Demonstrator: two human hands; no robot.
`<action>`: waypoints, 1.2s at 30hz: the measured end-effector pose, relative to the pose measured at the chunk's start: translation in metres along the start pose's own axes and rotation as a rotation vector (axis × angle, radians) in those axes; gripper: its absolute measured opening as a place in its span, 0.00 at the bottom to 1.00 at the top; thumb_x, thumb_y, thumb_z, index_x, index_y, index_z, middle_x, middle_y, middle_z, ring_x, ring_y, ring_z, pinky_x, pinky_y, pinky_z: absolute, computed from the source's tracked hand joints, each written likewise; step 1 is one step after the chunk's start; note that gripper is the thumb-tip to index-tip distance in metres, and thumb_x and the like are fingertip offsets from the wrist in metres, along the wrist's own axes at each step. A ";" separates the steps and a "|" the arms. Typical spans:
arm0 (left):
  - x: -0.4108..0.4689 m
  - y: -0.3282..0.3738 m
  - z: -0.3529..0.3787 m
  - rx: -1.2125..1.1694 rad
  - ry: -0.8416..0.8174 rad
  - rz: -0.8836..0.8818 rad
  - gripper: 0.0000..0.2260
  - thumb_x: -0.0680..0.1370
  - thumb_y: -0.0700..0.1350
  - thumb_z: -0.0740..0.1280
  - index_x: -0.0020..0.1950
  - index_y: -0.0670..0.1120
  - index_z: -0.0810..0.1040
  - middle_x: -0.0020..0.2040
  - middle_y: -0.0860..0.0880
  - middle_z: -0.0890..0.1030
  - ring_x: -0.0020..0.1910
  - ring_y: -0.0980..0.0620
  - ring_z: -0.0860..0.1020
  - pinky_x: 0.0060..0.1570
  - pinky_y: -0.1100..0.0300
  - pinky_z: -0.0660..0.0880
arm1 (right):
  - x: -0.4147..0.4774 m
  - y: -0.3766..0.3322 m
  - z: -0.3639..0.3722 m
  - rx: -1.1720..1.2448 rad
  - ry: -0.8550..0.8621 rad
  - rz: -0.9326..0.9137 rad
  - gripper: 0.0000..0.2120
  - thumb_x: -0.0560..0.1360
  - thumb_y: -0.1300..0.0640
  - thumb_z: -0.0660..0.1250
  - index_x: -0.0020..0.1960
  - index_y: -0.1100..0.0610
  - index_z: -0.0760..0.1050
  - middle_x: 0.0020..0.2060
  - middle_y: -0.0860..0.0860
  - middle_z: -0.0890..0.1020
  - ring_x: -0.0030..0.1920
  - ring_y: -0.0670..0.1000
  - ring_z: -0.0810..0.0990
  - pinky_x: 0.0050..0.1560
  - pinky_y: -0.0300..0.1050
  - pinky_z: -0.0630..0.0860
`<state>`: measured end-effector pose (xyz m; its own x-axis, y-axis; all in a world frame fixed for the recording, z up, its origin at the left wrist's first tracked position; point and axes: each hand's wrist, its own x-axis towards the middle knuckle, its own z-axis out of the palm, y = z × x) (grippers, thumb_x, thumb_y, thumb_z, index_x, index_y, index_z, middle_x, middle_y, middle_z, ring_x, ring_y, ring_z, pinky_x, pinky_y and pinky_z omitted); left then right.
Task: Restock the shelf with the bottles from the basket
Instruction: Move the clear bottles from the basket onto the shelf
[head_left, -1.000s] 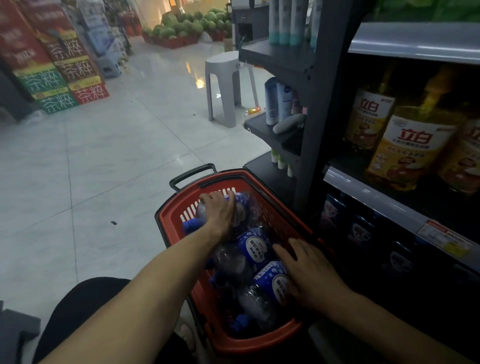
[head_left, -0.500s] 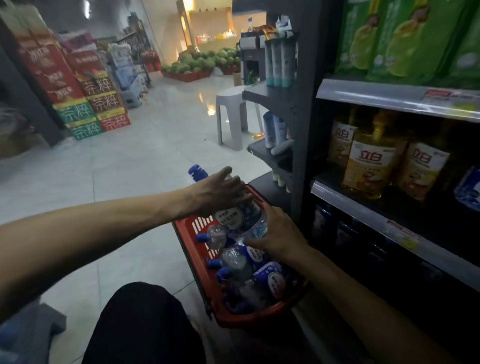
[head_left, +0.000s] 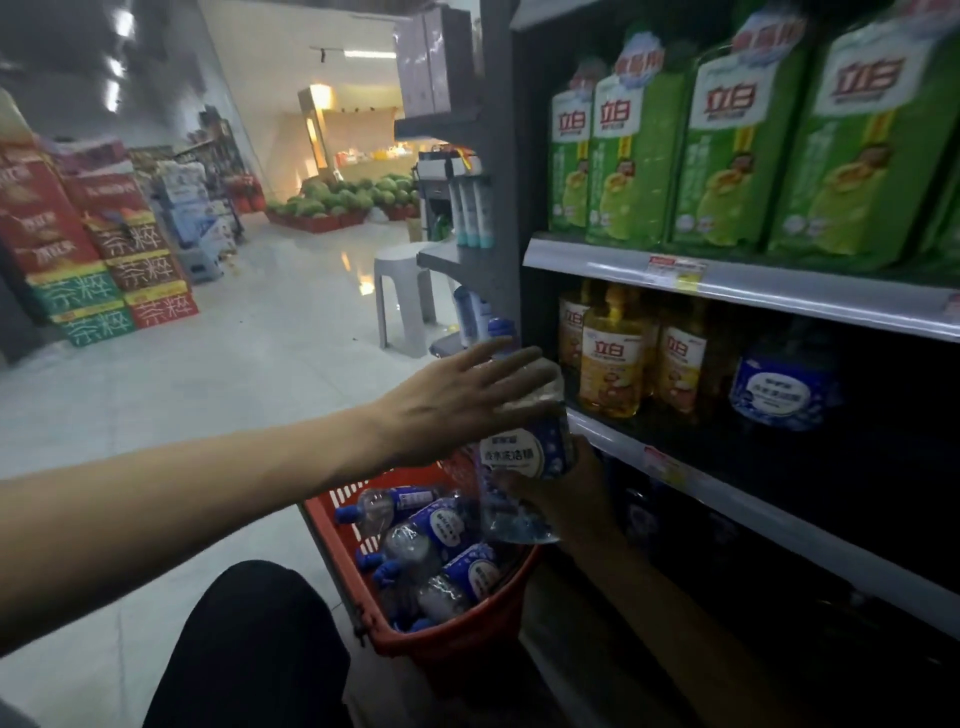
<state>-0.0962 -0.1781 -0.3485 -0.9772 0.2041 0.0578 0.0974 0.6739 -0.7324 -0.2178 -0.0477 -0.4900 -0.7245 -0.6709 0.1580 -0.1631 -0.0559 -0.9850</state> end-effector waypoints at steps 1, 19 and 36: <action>0.000 0.011 -0.003 -0.086 0.057 -0.086 0.40 0.76 0.45 0.70 0.84 0.55 0.53 0.84 0.42 0.58 0.82 0.39 0.57 0.79 0.38 0.58 | -0.003 0.003 -0.011 0.040 0.015 0.027 0.39 0.54 0.49 0.87 0.62 0.50 0.77 0.53 0.45 0.85 0.53 0.45 0.85 0.49 0.50 0.85; 0.130 0.119 -0.002 -2.125 0.032 -0.691 0.21 0.70 0.44 0.78 0.60 0.54 0.77 0.47 0.56 0.88 0.47 0.58 0.86 0.39 0.66 0.81 | -0.027 0.012 -0.148 0.067 0.304 0.026 0.41 0.58 0.59 0.87 0.65 0.45 0.72 0.54 0.38 0.81 0.53 0.39 0.82 0.47 0.36 0.81; 0.260 0.190 0.025 -1.767 0.586 -0.384 0.44 0.59 0.56 0.84 0.74 0.54 0.73 0.66 0.52 0.79 0.65 0.50 0.78 0.61 0.46 0.80 | -0.010 0.062 -0.247 -0.500 0.846 -0.154 0.14 0.66 0.52 0.83 0.39 0.57 0.79 0.31 0.45 0.81 0.33 0.40 0.79 0.37 0.41 0.77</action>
<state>-0.3360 -0.0151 -0.4893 -0.8490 -0.1867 0.4944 0.3457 0.5115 0.7867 -0.3864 0.1382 -0.5358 -0.8792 0.0763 0.4704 -0.4179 0.3507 -0.8380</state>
